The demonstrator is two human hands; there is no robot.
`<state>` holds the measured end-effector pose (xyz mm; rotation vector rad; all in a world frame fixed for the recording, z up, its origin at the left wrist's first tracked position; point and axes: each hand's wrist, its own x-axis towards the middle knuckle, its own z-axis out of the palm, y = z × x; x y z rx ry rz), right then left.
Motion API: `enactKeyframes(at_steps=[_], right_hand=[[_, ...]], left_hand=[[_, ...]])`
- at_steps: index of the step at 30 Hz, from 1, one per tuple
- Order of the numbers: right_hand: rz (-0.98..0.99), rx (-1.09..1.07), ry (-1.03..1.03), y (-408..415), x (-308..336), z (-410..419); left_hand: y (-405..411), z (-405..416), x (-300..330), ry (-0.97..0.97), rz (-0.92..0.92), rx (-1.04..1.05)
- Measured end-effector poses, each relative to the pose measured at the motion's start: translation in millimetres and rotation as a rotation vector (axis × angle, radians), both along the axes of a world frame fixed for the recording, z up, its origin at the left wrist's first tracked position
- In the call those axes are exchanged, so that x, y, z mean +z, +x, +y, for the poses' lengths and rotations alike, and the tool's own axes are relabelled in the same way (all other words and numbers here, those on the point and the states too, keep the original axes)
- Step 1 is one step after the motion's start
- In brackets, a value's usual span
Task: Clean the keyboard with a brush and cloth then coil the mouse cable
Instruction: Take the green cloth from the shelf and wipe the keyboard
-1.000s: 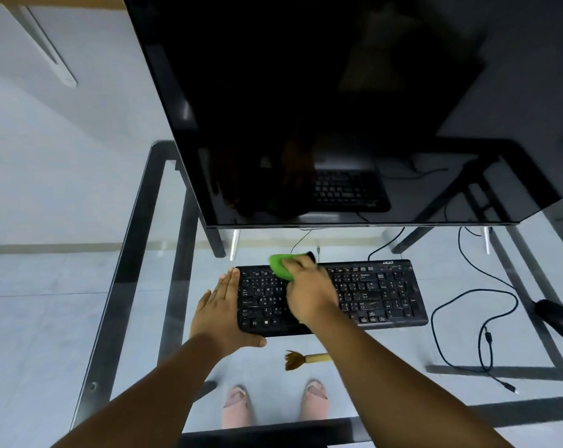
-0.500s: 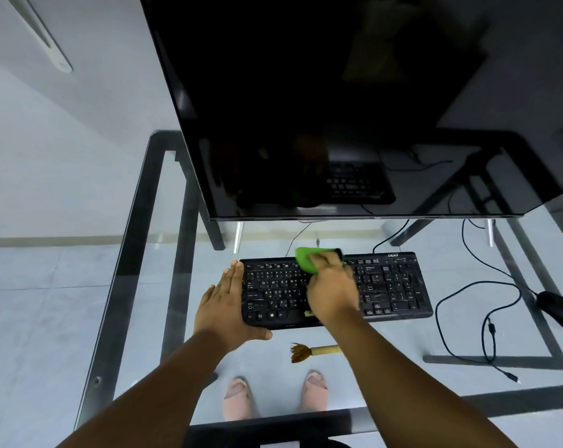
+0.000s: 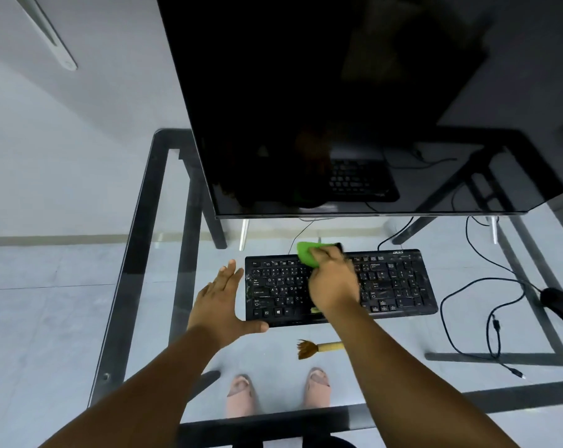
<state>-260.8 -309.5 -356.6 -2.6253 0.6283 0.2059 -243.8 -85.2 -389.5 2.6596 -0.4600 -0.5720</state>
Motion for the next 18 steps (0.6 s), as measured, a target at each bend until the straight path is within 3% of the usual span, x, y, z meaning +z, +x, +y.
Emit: enactKeyframes(at_steps=[5, 7, 12, 18], right_hand=[[-0.039, 0.424, 0.091, 3, -7, 36], [-0.059, 0.447, 0.098, 2, -11, 23], [-0.047, 0.248, 0.016, 9, -10, 15], [-0.039, 0.559, 0.021, -1, -9, 33]], left_hand=[[-3, 1, -2, -0.001, -0.001, 0.043], [-4, 2, -2, 0.008, 0.001, 0.058], [-4, 2, -3, 0.027, 0.005, 0.064], [2, 9, -1, 0.046, 0.018, -0.004]])
